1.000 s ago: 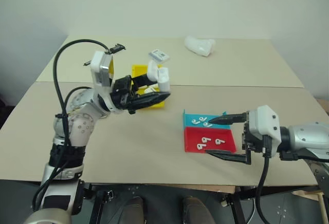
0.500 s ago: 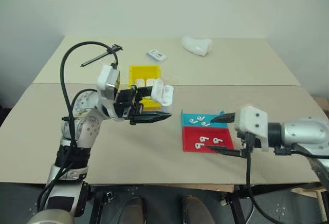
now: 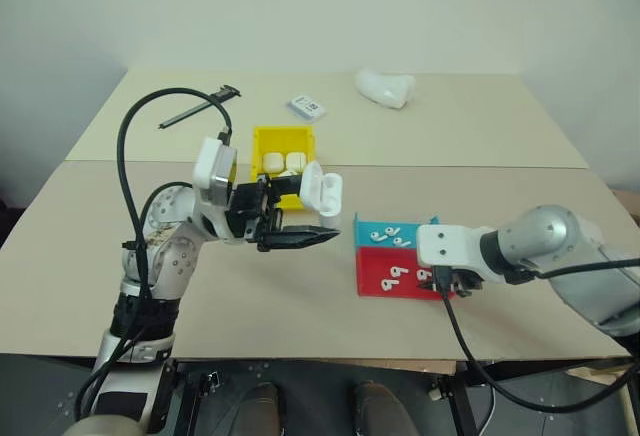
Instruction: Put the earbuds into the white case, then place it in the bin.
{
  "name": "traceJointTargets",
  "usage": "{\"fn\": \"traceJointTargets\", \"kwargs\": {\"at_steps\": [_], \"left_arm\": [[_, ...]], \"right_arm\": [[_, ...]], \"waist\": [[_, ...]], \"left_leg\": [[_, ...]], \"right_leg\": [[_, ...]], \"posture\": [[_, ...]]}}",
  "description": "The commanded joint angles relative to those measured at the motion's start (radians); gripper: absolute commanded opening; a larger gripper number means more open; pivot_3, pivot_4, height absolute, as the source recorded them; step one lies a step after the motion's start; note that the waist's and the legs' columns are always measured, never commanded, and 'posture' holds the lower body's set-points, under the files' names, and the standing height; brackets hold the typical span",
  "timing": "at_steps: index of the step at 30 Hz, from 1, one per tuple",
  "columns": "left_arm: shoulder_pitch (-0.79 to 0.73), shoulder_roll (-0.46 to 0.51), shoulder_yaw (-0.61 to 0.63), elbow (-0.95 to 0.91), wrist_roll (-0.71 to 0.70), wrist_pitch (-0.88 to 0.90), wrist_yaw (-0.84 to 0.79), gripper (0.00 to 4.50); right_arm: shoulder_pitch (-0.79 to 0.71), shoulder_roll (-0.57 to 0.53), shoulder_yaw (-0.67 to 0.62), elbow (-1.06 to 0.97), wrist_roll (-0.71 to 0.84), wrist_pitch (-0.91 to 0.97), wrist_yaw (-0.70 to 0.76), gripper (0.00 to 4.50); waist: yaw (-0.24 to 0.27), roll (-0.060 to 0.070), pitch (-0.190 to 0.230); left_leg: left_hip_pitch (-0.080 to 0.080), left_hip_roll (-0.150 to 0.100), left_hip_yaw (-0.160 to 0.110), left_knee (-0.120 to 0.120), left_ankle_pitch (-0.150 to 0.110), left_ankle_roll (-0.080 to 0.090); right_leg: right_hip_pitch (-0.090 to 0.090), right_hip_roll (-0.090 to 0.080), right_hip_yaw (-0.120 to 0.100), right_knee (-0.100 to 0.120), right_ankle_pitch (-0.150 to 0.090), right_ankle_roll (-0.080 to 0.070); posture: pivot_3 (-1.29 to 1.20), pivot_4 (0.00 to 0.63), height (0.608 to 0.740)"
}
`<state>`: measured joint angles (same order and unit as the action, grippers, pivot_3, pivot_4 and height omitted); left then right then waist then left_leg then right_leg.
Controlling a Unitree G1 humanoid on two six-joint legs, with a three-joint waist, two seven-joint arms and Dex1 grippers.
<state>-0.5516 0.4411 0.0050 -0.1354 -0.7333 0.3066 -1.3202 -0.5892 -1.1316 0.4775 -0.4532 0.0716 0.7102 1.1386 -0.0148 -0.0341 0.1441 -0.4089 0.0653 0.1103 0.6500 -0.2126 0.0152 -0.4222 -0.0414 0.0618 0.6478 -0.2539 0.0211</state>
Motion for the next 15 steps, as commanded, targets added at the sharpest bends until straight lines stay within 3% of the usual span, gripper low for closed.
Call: {"fn": "traceJointTargets", "kwargs": {"at_steps": [1,15], "left_arm": [[0.007,-0.005,0.010,-0.048,-0.005,-0.013,0.022,2.72],[0.033,-0.008,0.008,-0.097,-0.016,-0.005,0.069,2.72]], "right_arm": [[-0.042,0.012,0.031,0.035,-0.068,0.011,0.034,2.29],[-0.096,0.125,0.096,0.197,-0.207,0.003,0.104,2.29]], "waist": [[-0.001,0.000,0.000],[0.000,0.000,0.000]], "left_leg": [[0.000,0.000,0.000,0.000,0.000,0.000],[0.000,0.000,0.001,0.000,0.000,0.000]], "right_leg": [[0.000,0.000,0.000,0.000,0.000,0.000],[0.000,0.000,0.000,0.000,0.000,0.000]], "posture": [[0.00,0.150,0.740],[0.00,0.150,0.740]]}}
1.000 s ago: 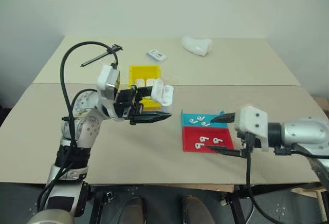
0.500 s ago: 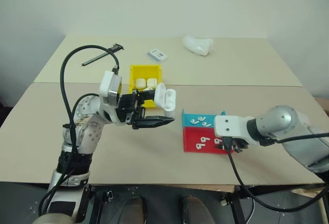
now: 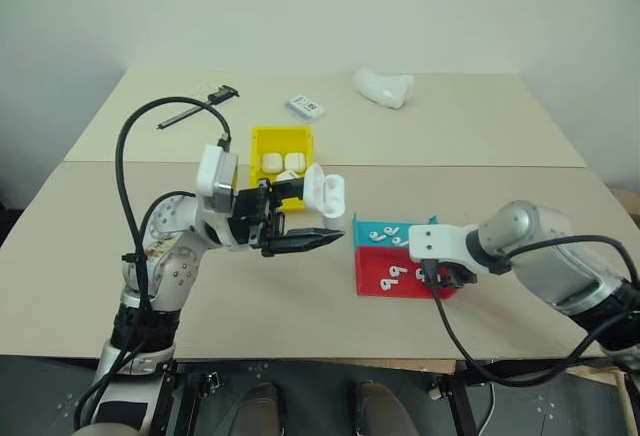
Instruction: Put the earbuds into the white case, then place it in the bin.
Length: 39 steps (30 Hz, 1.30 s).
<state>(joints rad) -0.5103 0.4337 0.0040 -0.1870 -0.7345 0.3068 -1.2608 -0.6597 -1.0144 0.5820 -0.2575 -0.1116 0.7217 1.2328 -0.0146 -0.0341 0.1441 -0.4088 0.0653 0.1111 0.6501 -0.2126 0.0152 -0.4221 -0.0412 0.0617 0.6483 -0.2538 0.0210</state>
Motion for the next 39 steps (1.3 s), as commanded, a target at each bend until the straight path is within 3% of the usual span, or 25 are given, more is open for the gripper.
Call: {"fn": "traceJointTargets", "kwargs": {"at_steps": [1,8,13,14,21,23,27,30,32,36,39], "left_arm": [[-0.008,0.000,0.009,-0.046,-0.015,-0.004,0.011,2.72],[-0.010,0.008,0.014,-0.051,-0.020,0.002,0.016,2.72],[-0.012,0.012,0.019,-0.059,-0.027,0.008,0.028,2.72],[-0.010,0.013,0.019,-0.062,-0.028,0.010,0.030,2.72],[-0.008,0.022,0.016,-0.062,-0.032,0.010,0.029,2.72],[-0.010,0.022,0.013,-0.062,-0.034,0.010,0.024,2.72],[-0.027,0.019,0.008,-0.048,-0.038,0.011,0.007,2.72],[-0.061,0.008,-0.004,-0.018,-0.041,0.013,-0.020,2.72],[-0.083,0.003,-0.012,0.007,-0.037,0.015,-0.041,2.72],[-0.120,-0.013,-0.028,0.053,-0.015,0.013,-0.068,2.72],[-0.138,-0.016,-0.039,0.066,-0.015,0.029,-0.079,2.72]], "right_arm": [[-0.024,0.014,-0.009,0.003,-0.028,-0.009,0.014,2.29],[-0.009,0.035,-0.014,0.019,-0.053,-0.023,0.026,2.29],[0.012,0.042,-0.015,0.026,-0.064,-0.033,0.028,0.72],[0.019,0.039,-0.015,0.025,-0.069,-0.037,0.026,0.61],[0.047,0.055,-0.075,-0.002,-0.051,0.009,0.004,0.61],[0.062,0.059,-0.176,-0.046,0.005,0.063,-0.010,0.61],[0.133,0.091,-0.495,-0.166,0.208,0.191,-0.023,0.61],[0.237,0.247,-0.821,-0.257,0.399,0.098,-0.076,0.61],[0.247,0.369,-0.951,-0.307,0.514,0.108,-0.151,0.61],[0.189,0.561,-1.068,-0.381,0.778,0.155,-0.314,0.61],[0.142,0.635,-1.050,-0.432,0.909,0.156,-0.433,0.61]], "waist": [[0.000,0.000,0.000],[0.000,0.000,0.000],[0.000,0.000,0.000],[0.000,0.000,0.000],[0.000,0.000,0.000],[0.001,0.000,0.000],[0.003,0.000,0.000],[0.004,0.000,0.000],[0.004,0.000,0.000],[-0.003,0.001,-0.001],[-0.007,0.001,-0.001]], "left_leg": [[0.000,0.000,0.000,0.000,0.000,0.000],[0.000,0.000,0.001,0.000,0.000,0.000],[0.001,0.000,0.001,0.000,0.000,0.000],[0.001,0.000,0.001,0.000,0.000,0.000],[0.001,0.000,0.001,0.000,0.000,0.000],[0.001,0.000,0.001,0.000,0.000,0.000],[-0.001,0.000,0.000,0.000,0.000,0.000],[-0.001,0.000,-0.001,0.000,0.000,0.000],[0.000,0.000,-0.001,0.000,0.000,0.000],[0.001,0.000,-0.001,0.000,0.000,0.000],[0.000,0.001,-0.001,0.000,0.000,0.000]], "right_leg": [[0.000,0.000,0.000,0.000,0.000,0.000],[0.000,0.000,0.000,0.000,0.000,0.000],[0.001,0.000,0.000,0.000,0.000,0.000],[0.001,0.000,0.000,0.000,0.000,0.000],[0.002,0.000,-0.001,0.000,0.000,0.000],[0.001,0.000,-0.001,0.000,0.000,0.000],[0.000,0.000,-0.001,0.000,0.000,0.000],[0.001,0.000,-0.002,-0.001,0.000,0.000],[0.003,0.000,-0.003,-0.001,0.000,0.000],[0.003,0.001,-0.002,0.000,0.000,0.000],[0.001,0.002,-0.001,0.001,0.000,0.000]], "posture": [[0.00,0.150,0.740],[0.00,0.150,0.740],[0.00,0.150,0.740],[0.00,0.150,0.740],[0.00,0.150,0.740],[0.00,0.150,0.740],[0.00,0.150,0.740],[0.00,0.150,0.740],[0.00,0.150,0.740],[0.00,0.150,0.740],[0.00,0.150,0.740]]}}
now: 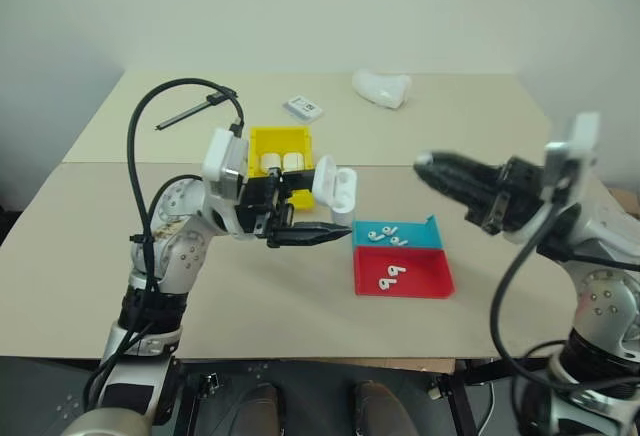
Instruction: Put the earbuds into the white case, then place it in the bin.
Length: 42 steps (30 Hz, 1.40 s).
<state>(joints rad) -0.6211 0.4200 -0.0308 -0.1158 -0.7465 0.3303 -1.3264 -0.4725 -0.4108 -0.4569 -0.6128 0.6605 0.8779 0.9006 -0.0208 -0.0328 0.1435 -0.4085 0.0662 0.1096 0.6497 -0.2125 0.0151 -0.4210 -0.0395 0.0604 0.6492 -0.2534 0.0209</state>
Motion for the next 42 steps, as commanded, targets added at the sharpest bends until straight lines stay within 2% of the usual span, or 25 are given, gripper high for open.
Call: {"fn": "traceJointTargets", "kwargs": {"at_steps": [1,5,17,27,42], "left_arm": [[-0.030,-0.003,-0.008,-0.003,-0.003,0.007,-0.016,2.72],[-0.038,-0.008,-0.013,0.003,-0.002,0.013,-0.017,2.72],[-0.030,0.010,0.005,-0.010,0.000,0.018,-0.017,2.72],[-0.027,0.011,0.005,-0.018,0.007,0.015,-0.017,2.72],[-0.039,0.004,0.009,-0.010,0.023,0.007,-0.018,2.72]], "right_arm": [[-0.058,0.041,0.007,-0.088,0.154,-0.013,-0.130,0.61],[-0.118,0.038,0.104,-0.114,0.193,-0.016,-0.236,0.61],[-0.058,-0.079,0.264,-0.097,0.177,-0.095,-0.229,0.61],[-0.063,-0.098,0.286,-0.083,0.209,-0.157,-0.242,0.61],[-0.046,-0.200,0.367,-0.060,0.139,-0.205,-0.192,0.61]], "waist": [[-0.001,0.000,0.000],[0.001,0.000,0.000],[0.002,0.000,0.000],[0.004,0.000,0.000],[0.003,0.000,0.000]], "left_leg": [[0.000,0.000,0.000,0.000,0.000,0.000],[0.000,0.000,0.000,0.000,0.000,0.000],[-0.001,0.000,0.000,0.000,0.000,0.000],[-0.001,-0.001,0.000,0.000,0.000,0.000],[-0.001,0.000,0.000,0.000,0.000,0.000]], "right_leg": [[0.000,0.000,0.000,0.000,0.000,0.000],[0.000,-0.001,0.000,0.000,0.000,0.000],[0.000,-0.001,0.000,-0.001,0.000,0.000],[0.000,-0.001,0.000,-0.001,0.000,0.000],[0.000,-0.001,0.000,-0.001,0.000,0.000]], "posture": [[0.00,0.150,0.740],[0.00,0.150,0.740],[0.00,0.150,0.740],[0.00,0.150,0.740],[0.00,0.150,0.740]]}}
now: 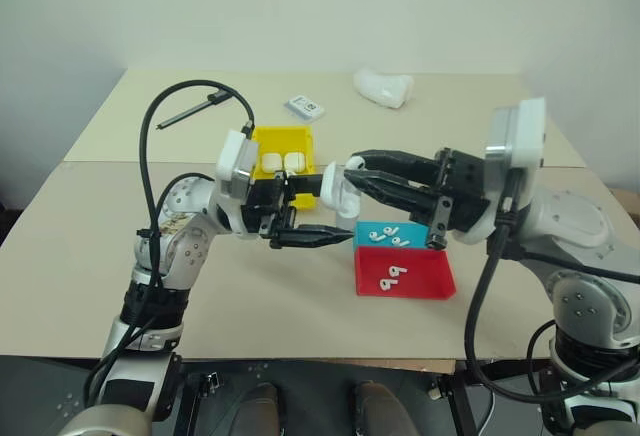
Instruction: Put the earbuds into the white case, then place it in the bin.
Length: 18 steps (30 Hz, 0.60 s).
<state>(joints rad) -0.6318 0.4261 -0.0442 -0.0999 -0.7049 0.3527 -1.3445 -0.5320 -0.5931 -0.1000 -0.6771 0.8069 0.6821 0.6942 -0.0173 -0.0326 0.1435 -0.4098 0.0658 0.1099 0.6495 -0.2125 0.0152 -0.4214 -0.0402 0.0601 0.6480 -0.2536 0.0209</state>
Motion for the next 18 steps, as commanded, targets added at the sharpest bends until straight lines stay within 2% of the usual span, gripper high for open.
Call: {"fn": "traceJointTargets", "kwargs": {"at_steps": [1,11,18], "left_arm": [[-0.028,-0.003,0.022,-0.025,-0.018,-0.016,0.000,2.72],[-0.025,-0.007,0.022,-0.029,-0.019,-0.022,0.007,2.72],[-0.026,-0.010,0.027,-0.025,-0.018,-0.027,0.012,2.72]], "right_arm": [[0.014,-0.022,0.013,0.005,-0.006,-0.012,0.018,0.61],[0.012,-0.042,0.022,0.020,-0.003,-0.021,0.021,0.61],[0.007,-0.044,0.014,0.026,0.016,-0.020,0.021,2.91]], "waist": [[0.000,0.000,0.000],[0.000,0.000,0.000],[0.000,0.000,0.000]], "left_leg": [[0.000,0.000,0.000,0.000,0.000,0.000],[0.000,0.000,0.000,0.000,0.000,0.000],[0.000,0.000,0.000,0.000,0.000,0.000]], "right_leg": [[0.000,0.000,0.000,0.000,0.000,0.000],[0.000,0.000,0.000,0.000,0.000,0.000],[0.000,0.000,0.000,0.000,0.000,0.000]], "posture": [[0.00,0.150,0.740],[0.00,0.150,0.740],[0.00,0.150,0.740]]}}
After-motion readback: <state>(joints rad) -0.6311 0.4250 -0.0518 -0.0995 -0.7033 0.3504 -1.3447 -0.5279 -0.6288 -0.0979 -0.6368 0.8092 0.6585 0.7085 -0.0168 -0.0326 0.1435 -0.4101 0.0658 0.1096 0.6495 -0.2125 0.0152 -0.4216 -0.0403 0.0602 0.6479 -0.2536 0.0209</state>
